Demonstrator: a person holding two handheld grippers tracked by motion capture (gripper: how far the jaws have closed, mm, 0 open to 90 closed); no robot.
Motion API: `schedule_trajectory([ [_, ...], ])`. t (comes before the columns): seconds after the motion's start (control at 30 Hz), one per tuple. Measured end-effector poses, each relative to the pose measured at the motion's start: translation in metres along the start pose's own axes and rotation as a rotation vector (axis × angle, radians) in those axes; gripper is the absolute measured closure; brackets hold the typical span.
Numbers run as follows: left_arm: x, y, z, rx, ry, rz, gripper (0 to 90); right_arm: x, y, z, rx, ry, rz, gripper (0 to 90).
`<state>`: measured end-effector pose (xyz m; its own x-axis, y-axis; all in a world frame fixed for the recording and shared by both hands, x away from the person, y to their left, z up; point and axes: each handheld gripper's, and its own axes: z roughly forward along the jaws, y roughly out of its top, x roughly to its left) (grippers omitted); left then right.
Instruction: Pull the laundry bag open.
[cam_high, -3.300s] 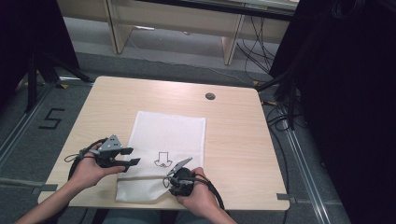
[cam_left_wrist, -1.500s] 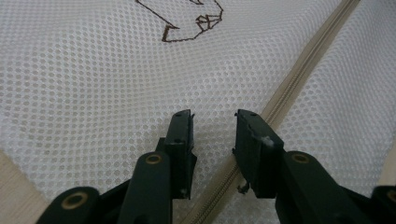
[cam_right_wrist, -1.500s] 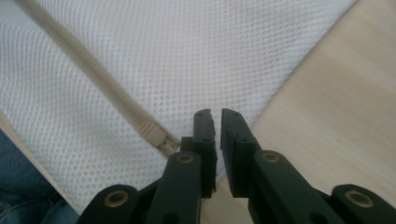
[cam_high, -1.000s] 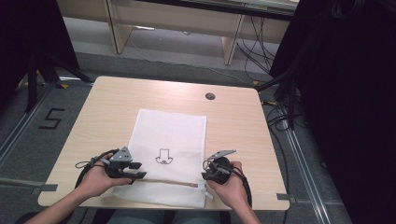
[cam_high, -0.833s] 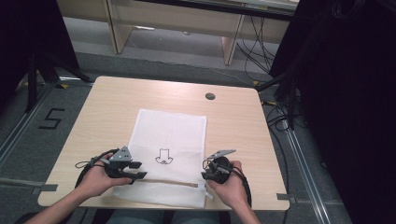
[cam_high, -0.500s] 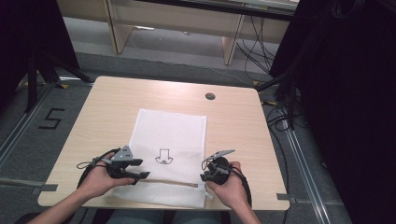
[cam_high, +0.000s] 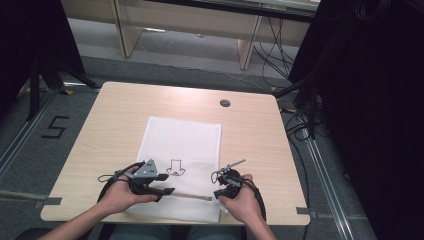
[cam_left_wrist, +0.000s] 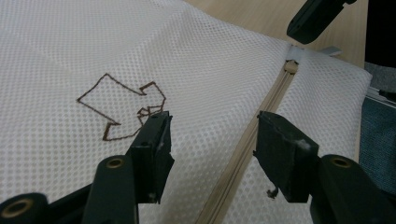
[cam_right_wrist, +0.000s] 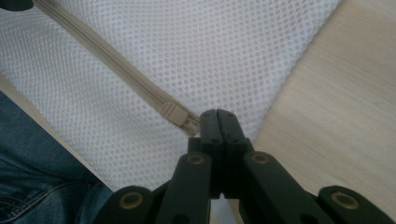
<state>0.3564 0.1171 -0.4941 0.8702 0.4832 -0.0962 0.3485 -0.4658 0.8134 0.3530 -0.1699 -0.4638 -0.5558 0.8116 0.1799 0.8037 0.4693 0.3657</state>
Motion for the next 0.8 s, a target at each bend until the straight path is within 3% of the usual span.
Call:
schedule_trajectory([
  [0.03,0.0,0.002,0.001,0.008,0.0,0.014,45.2,-0.001,0.0,0.001,-0.004,0.007,-0.01,90.0],
  [0.07,0.0,0.002,0.001,0.008,0.0,0.014,45.3,0.0,0.0,0.002,0.013,0.008,0.023,90.0],
  [0.17,-0.004,0.004,0.005,0.008,-0.018,0.002,46.0,-0.001,0.001,0.005,0.015,0.019,0.014,90.0],
  [0.23,-0.005,0.007,0.007,0.012,-0.042,0.022,47.4,-0.003,0.001,0.006,0.024,0.012,0.013,90.0],
  [0.3,-0.007,0.008,0.008,0.007,-0.034,0.022,48.9,-0.006,0.001,0.009,0.038,0.008,0.008,90.0],
  [0.33,-0.007,0.01,0.009,0.011,-0.054,0.041,50.7,-0.008,0.0,0.01,0.054,0.007,0.004,90.0],
  [0.37,-0.01,0.011,0.01,-0.001,-0.052,0.028,51.3,-0.007,-0.001,0.012,0.058,0.008,0.024,90.0],
  [0.4,-0.009,0.013,0.01,0.015,-0.06,0.05,51.9,-0.007,-0.001,0.013,0.059,0.004,0.012,90.0],
  [0.43,-0.011,0.014,0.012,0.008,-0.067,0.04,53.0,-0.003,0.0,0.013,0.081,0.008,0.046,90.0],
  [0.47,-0.013,0.015,0.014,0.001,-0.065,0.047,54.0,-0.004,0.0,0.015,0.079,-0.013,0.012,90.0],
  [0.57,-0.017,0.019,0.018,0.006,-0.078,0.056,56.6,0.002,0.003,0.017,0.11,-0.031,0.017,90.0],
  [0.63,-0.018,0.021,0.019,0.013,-0.081,0.063,58.5,0.001,0.003,0.019,0.097,-0.035,0.002,90.0],
  [0.67,-0.02,0.024,0.023,0.022,-0.086,0.079,59.4,0.002,0.003,0.016,0.125,-0.032,0.044,90.0],
  [0.73,-0.024,0.029,0.029,0.023,-0.098,0.082,61.4,0.001,0.002,0.017,0.121,-0.039,0.04,90.0],
  [0.8,-0.027,0.032,0.034,0.031,-0.114,0.098,62.9,-0.002,0.002,0.018,0.104,-0.015,0.031,90.0],
])
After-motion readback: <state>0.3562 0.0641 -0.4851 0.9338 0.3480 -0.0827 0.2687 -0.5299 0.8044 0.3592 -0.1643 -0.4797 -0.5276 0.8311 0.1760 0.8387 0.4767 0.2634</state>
